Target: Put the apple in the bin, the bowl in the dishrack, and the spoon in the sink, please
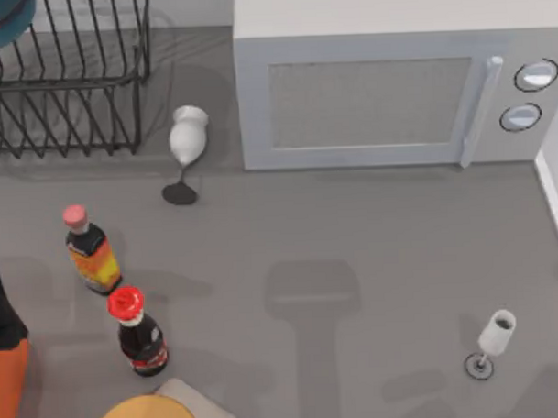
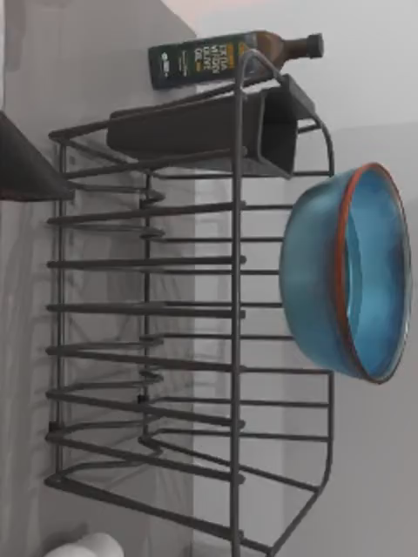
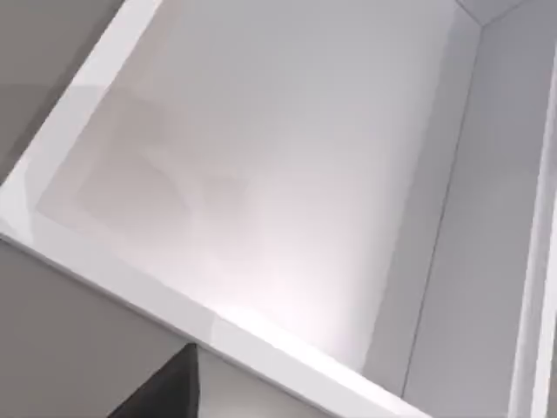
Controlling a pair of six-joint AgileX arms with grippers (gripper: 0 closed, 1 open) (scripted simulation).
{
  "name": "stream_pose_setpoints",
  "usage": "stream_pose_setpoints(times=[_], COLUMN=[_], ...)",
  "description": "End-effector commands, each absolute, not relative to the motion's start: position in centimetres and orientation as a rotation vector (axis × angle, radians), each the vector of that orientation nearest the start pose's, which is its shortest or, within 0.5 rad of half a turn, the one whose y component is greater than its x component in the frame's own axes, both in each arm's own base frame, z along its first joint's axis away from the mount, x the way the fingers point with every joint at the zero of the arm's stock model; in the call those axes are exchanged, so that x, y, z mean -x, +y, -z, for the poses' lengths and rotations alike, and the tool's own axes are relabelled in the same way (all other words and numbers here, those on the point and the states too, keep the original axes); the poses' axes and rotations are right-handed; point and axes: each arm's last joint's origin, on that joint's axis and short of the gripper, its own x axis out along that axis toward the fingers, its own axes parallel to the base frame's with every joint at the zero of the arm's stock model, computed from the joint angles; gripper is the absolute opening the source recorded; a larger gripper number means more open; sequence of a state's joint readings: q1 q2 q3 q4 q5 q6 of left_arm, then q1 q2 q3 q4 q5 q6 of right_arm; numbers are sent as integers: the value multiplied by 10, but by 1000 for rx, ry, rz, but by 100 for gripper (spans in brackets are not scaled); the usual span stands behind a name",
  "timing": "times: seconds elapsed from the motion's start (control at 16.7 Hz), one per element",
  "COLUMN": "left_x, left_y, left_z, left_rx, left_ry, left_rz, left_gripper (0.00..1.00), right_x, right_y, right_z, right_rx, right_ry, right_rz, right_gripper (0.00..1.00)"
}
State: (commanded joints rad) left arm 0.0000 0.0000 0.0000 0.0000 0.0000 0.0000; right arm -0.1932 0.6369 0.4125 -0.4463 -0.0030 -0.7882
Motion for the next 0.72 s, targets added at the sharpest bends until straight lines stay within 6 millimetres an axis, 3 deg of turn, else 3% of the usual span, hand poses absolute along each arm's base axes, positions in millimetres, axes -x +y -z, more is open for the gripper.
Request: stream_pose_setpoints(times=[0.36,0.72], left_x=[-106,-106], left_y=[-1,-1], left_z=[-160,-160], left_rx=[0,0], left_ry=[0,0], left_rz=[0,0], left_gripper=[100,100], right_x=[-181,-214], right_y=[-61,-95], right_z=[-199,-194], right_rx=[1007,1107], right_ry=[1142,1257], right_rz=[-565,-1011], right_gripper=[100,100])
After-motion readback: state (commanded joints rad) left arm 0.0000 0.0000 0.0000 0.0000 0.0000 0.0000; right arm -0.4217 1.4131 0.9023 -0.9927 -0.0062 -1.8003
